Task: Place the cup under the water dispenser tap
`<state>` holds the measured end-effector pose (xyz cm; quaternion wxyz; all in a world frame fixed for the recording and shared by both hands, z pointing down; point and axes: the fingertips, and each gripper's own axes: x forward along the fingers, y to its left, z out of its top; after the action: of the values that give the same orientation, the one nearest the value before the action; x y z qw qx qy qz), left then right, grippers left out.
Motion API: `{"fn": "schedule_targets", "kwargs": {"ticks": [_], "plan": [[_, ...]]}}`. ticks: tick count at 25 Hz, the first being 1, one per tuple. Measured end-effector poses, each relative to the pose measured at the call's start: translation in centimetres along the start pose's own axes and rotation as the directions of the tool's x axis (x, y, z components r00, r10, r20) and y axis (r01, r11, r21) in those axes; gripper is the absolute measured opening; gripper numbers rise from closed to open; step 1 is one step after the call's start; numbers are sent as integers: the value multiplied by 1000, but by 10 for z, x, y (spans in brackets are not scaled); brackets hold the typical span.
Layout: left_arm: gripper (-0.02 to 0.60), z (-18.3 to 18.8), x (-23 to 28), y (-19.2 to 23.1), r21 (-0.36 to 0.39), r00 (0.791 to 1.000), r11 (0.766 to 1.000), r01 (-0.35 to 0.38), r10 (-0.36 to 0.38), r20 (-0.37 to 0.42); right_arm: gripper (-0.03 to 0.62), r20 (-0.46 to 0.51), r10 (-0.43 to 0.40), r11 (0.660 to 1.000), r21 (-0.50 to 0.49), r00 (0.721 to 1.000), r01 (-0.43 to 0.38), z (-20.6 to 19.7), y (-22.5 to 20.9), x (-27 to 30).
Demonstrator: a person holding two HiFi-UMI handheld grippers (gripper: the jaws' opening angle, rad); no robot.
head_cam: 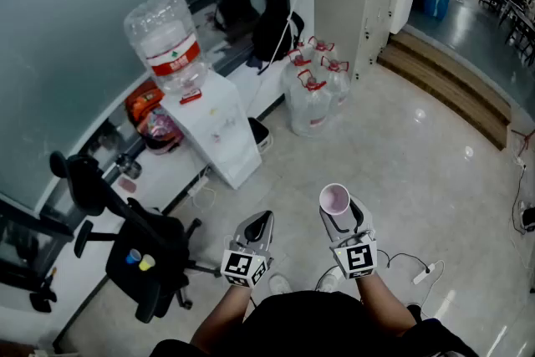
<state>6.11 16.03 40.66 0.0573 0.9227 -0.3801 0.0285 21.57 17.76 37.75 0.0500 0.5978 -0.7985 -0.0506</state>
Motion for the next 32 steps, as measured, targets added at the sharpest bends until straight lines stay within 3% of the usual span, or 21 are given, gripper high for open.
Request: {"fn": "schedule_targets", "kwargs": {"ticks": [20,27,32], "plan": [[15,-6,-45,46,6,1000,1000,16,-16,10,275,14,-36,999,3,999,35,10,54,20],[15,-17,-58,62,4,1000,1000,7,-7,-16,275,12,10,1000,5,1000,-10,11,78,35],[15,-18,-57,79,-8,999,999,-38,38,-14,275,15,67,998,-3,998,-67,11,86,59]]}}
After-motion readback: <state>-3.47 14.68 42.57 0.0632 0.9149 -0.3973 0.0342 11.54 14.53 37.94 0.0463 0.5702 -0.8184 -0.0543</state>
